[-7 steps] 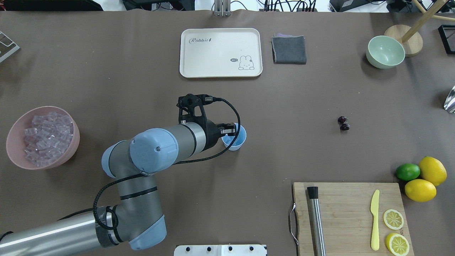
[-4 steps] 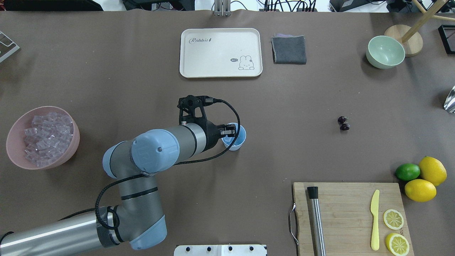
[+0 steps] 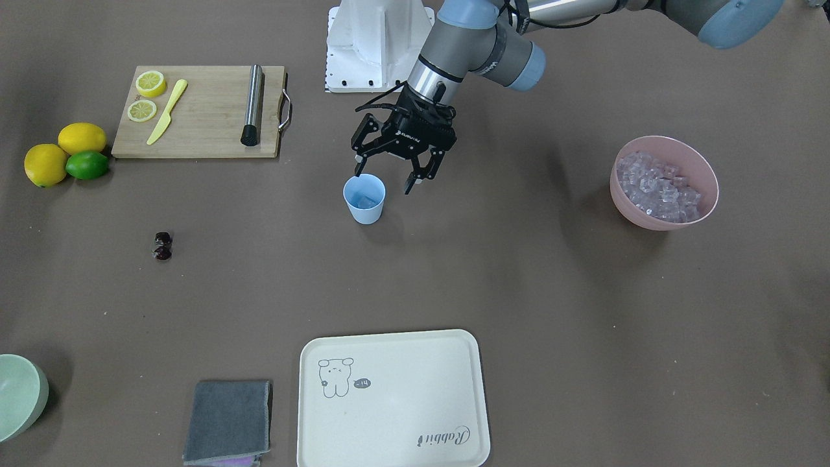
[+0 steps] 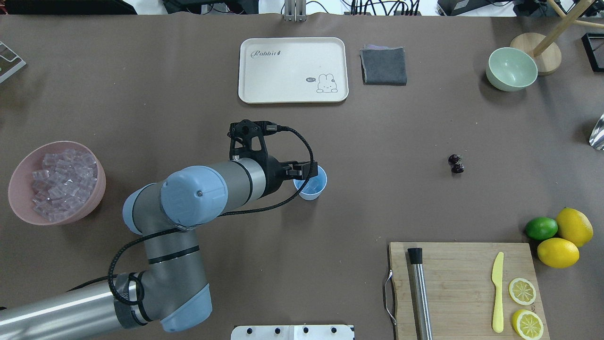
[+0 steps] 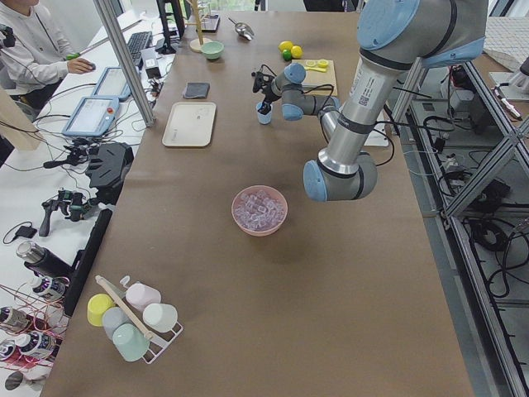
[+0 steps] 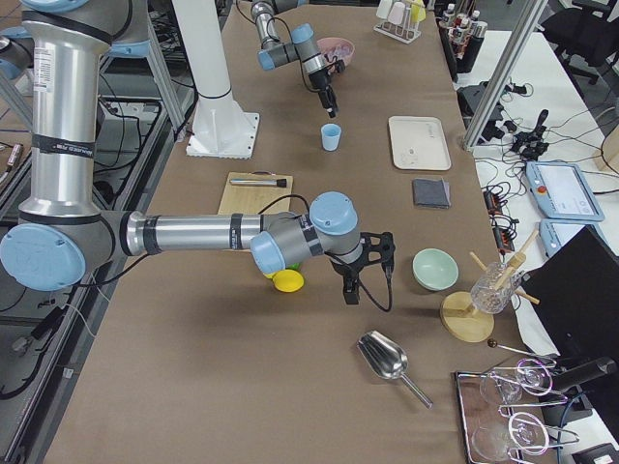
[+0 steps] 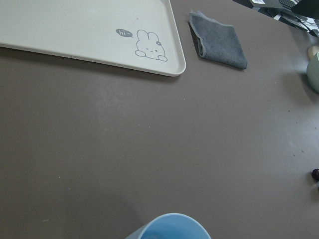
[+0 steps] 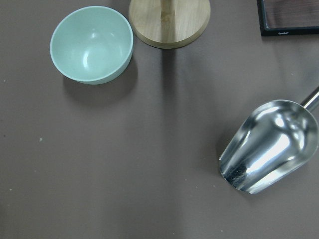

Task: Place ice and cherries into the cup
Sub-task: 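Open the left gripper above the blue cup to drop the ice, then withdraw the left arm to rest while the right arm reaches toward the cherries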

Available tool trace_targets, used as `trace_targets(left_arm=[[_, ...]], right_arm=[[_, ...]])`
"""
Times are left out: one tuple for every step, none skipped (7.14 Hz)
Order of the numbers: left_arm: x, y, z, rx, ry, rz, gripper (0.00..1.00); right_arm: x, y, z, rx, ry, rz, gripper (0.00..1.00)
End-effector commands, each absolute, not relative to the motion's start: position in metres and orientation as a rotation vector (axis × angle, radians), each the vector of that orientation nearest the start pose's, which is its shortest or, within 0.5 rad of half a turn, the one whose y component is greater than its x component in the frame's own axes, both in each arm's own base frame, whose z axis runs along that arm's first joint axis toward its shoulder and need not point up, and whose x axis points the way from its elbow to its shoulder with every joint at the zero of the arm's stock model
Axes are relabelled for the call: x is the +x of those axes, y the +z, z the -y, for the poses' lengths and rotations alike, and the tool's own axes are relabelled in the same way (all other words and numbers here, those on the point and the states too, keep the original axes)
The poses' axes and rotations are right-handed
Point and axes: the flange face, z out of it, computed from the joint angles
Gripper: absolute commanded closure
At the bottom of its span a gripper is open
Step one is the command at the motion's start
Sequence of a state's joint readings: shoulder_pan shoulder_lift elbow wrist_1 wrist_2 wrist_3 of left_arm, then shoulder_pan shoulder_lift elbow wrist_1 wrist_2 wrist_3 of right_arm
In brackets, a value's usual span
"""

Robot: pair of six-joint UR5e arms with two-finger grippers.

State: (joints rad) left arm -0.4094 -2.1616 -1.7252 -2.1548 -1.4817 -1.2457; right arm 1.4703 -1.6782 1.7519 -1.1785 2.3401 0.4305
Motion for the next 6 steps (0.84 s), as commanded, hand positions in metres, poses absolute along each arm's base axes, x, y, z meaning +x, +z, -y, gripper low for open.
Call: trace_targets(left_arm=[[0.449,0.197,0.417,0.485,-0.022,-1.094,0.02],[0.4,0.228,0.443,0.466,0.052,-1.033,0.02],[0.337,0.275,0.476,0.451,0.122,-0.973,0.02],[0.265,0.32,0.504,0.452,0.177,-0.906,0.02],[0.192,0.36,0.524,0.452,0.225,-0.835,0.02],[0.138,0.386,0.532,0.443,0.267,-0.782,0.02]], right_arm=[[-0.023,0.53,0.489,0.206,0.213,0.869,0.0],[-0.069,0.498,0.501,0.209,0.259,0.846,0.0],[-0.126,0.463,0.517,0.206,0.305,0.844,0.0],[-0.176,0.428,0.53,0.189,0.338,0.833,0.0],[-0.219,0.393,0.536,0.167,0.345,0.812,0.0],[-0.25,0.376,0.532,0.152,0.322,0.791,0.0]])
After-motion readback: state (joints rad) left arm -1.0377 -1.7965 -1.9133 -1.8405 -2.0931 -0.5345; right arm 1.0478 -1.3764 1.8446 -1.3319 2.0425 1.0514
